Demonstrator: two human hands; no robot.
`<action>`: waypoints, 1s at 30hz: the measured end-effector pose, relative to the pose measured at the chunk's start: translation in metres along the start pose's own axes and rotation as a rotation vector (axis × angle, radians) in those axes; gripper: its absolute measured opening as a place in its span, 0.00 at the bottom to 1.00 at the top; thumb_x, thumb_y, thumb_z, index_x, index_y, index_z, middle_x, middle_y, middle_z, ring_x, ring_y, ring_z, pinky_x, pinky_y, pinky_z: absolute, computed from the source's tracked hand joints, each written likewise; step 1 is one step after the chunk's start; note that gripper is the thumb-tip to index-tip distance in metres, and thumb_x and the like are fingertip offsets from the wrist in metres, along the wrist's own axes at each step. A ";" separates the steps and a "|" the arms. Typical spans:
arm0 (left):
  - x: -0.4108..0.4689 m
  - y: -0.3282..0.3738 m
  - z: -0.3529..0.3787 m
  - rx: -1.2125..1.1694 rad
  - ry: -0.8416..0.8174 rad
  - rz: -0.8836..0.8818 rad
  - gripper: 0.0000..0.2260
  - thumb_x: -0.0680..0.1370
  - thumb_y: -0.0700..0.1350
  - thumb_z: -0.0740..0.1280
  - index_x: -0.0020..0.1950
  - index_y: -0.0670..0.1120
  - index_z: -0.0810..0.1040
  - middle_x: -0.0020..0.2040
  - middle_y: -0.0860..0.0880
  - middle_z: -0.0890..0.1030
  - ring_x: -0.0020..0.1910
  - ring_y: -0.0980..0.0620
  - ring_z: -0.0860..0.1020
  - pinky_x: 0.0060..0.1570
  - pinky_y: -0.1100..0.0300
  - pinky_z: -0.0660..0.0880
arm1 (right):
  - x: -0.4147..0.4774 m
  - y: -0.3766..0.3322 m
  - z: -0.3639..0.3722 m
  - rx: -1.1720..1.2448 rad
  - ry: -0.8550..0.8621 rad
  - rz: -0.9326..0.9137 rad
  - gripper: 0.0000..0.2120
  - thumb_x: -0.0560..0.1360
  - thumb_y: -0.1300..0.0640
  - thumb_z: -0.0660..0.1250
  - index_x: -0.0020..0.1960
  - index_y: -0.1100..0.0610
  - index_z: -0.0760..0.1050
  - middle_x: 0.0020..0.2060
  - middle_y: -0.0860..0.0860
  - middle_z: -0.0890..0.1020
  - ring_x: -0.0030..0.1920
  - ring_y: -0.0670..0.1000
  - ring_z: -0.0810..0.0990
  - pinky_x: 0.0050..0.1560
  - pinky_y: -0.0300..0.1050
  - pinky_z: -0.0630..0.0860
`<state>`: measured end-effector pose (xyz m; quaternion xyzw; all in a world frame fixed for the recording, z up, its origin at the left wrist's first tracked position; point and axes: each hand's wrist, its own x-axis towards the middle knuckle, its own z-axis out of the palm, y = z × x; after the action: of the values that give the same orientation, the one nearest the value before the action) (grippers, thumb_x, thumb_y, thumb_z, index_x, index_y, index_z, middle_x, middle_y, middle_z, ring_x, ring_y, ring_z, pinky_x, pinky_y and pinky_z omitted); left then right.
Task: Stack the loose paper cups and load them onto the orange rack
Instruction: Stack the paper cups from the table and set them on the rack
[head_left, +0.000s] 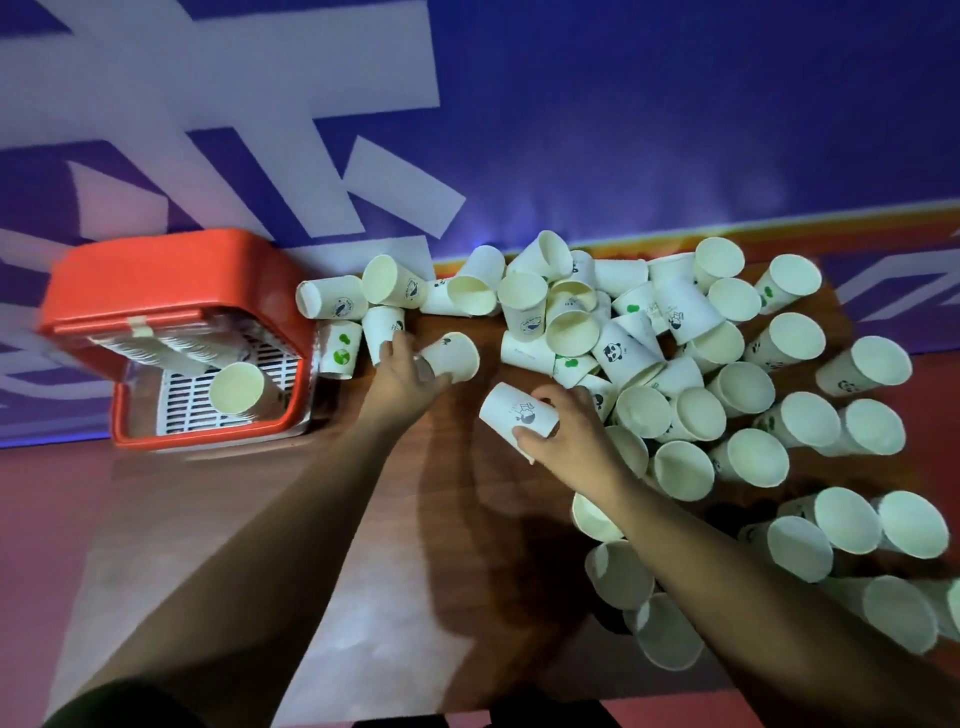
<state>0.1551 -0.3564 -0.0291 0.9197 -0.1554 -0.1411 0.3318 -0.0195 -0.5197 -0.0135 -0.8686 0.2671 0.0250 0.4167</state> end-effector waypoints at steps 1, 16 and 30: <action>-0.008 -0.003 -0.010 -0.096 0.026 -0.049 0.25 0.72 0.46 0.75 0.61 0.40 0.66 0.55 0.45 0.71 0.52 0.49 0.71 0.49 0.56 0.69 | 0.001 -0.006 0.000 0.046 0.004 0.024 0.22 0.69 0.49 0.73 0.61 0.50 0.73 0.54 0.49 0.70 0.52 0.46 0.70 0.48 0.36 0.66; -0.097 -0.099 -0.145 -0.997 -0.231 -0.128 0.29 0.73 0.43 0.68 0.72 0.60 0.68 0.64 0.53 0.79 0.61 0.49 0.78 0.54 0.53 0.74 | -0.009 -0.166 0.088 0.367 -0.045 0.146 0.18 0.74 0.50 0.69 0.63 0.47 0.74 0.55 0.48 0.78 0.51 0.49 0.79 0.35 0.38 0.77; -0.075 -0.174 -0.234 -0.880 -0.025 -0.083 0.29 0.75 0.46 0.74 0.72 0.52 0.66 0.61 0.46 0.81 0.57 0.51 0.81 0.54 0.53 0.80 | -0.026 -0.254 0.153 0.263 0.018 0.097 0.26 0.72 0.49 0.72 0.67 0.49 0.68 0.56 0.49 0.77 0.52 0.50 0.78 0.48 0.43 0.77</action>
<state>0.2051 -0.0679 0.0423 0.6945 -0.0476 -0.2181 0.6840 0.1084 -0.2653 0.0742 -0.7927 0.3134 0.0019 0.5229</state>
